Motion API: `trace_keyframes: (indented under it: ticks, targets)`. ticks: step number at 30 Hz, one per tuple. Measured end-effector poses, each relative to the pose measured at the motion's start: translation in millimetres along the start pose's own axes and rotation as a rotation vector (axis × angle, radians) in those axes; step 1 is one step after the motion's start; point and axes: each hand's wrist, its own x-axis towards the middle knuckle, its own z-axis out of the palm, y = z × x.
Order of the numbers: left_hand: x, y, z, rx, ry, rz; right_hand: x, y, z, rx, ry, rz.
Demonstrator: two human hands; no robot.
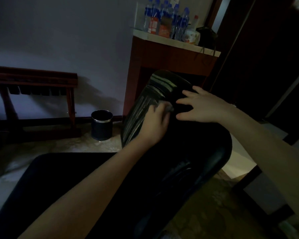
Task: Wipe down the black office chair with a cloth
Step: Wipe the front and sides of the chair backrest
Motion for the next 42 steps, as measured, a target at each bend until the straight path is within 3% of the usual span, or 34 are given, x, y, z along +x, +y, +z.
trace_keyframes:
  ticks: [3, 15, 20, 25, 30, 33, 42]
  targets:
    - [-26, -4, 2, -0.134, -0.021, -0.053, -1, -1, 0, -0.058, -0.010, -0.015]
    - [28, -13, 20, -0.182, 0.074, -0.086, 4, -2, -1, -0.143, -0.048, -0.044]
    - [52, -37, 28, -0.180, 0.131, -0.314, 3, -1, -1, -0.118, -0.049, -0.066]
    - [30, -75, 29, -0.119, 0.038, -0.535, 3, 0, -3, -0.094, -0.060, -0.099]
    - [-2, -85, 29, -0.127, 0.001, -0.621, 3, -1, -2, -0.093, -0.057, -0.106]
    - [-13, -78, 29, -0.204, 0.016, -0.594, 3, -1, -2, -0.100, -0.051, -0.105]
    - [11, -33, 24, -0.296, 0.123, -0.196, 1, -5, -3, -0.144, -0.071, -0.148]
